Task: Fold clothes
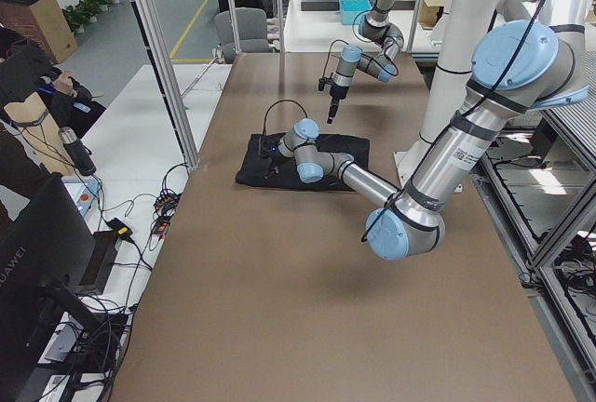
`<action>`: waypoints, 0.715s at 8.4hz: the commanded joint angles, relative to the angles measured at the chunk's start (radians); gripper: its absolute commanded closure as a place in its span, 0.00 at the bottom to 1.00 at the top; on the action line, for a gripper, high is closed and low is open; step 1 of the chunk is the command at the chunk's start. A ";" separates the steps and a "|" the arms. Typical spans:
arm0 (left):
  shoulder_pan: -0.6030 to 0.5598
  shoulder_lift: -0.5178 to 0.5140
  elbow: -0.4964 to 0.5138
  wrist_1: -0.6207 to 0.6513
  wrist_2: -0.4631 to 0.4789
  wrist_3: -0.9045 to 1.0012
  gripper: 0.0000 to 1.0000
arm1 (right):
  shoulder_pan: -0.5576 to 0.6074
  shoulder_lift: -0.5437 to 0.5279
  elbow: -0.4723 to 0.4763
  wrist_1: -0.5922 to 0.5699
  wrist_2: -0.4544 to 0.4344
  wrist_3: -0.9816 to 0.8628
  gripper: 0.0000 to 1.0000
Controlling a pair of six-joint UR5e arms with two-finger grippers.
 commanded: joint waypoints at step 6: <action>0.002 -0.002 -0.002 0.001 0.000 0.002 0.05 | -0.236 -0.086 -0.046 0.232 -0.175 0.211 0.06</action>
